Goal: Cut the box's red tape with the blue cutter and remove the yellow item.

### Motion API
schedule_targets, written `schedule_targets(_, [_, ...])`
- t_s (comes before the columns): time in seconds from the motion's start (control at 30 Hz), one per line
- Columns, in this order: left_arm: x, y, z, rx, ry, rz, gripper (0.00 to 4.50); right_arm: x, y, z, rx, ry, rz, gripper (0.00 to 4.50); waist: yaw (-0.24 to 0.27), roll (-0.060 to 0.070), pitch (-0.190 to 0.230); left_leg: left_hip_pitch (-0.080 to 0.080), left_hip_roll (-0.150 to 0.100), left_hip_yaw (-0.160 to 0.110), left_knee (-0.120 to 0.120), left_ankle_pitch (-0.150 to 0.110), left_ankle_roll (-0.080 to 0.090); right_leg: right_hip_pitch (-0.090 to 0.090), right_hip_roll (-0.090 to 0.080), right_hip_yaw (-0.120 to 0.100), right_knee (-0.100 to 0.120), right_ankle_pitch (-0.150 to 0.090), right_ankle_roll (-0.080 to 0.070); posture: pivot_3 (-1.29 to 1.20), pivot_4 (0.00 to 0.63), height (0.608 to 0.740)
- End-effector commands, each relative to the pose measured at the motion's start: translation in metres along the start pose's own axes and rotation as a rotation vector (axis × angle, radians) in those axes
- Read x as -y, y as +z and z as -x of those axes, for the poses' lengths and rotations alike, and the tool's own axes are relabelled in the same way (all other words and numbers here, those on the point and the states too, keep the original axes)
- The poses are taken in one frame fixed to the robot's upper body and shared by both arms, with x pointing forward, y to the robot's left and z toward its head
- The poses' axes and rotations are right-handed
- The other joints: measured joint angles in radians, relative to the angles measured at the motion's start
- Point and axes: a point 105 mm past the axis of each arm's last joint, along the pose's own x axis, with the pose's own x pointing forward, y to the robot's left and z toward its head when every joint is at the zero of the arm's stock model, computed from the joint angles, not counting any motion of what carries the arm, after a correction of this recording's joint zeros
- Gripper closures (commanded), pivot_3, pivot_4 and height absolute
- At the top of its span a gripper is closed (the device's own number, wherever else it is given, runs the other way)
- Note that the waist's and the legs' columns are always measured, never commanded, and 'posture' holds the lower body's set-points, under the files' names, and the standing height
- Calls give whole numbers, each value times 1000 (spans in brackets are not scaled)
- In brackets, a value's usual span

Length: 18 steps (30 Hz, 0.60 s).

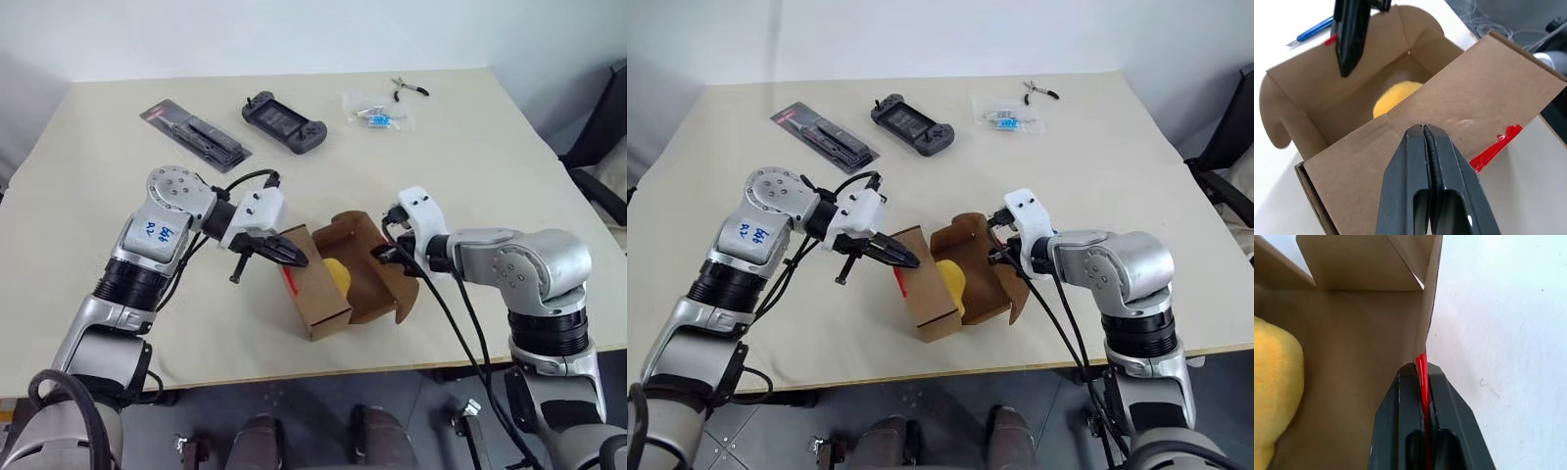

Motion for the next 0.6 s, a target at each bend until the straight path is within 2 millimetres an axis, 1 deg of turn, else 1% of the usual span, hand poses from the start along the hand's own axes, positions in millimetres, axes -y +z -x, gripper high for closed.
schedule_targets(0.03, [21, -25, -10, -86, -74, 71, 4457, -3, 22, 16, 92, -3, 6, 4500, 0, 0, 0, 0, 0, 0, 0, 0, 0, 0, 0, 0, 0, 0, 0, 0, 150, 740])
schedule_targets(0.2, [30, -29, -8, -104, -71, 86, 4457, -3, 27, 22, 120, 4, -31, 4500, 1, 1, -1, 2, 0, 0, 0, 0, 0, 3, 0, 0, 0, 0, 0, 0, 150, 740])
schedule_targets(0.33, [41, -33, -4, -132, -68, 107, 4457, -1, 37, 28, 177, 10, -68, 4500, 1, 2, -1, 2, 0, 0, 0, 0, 0, 3, 0, 0, -1, 0, 0, 0, 150, 740])
schedule_targets(0.6, [53, -38, -4, -138, -42, 160, 4457, -7, 43, 28, 251, 62, -156, 4500, 8, 2, -2, 3, 0, -1, 1, 0, 0, 5, 0, 0, -1, 0, 0, 0, 150, 740])
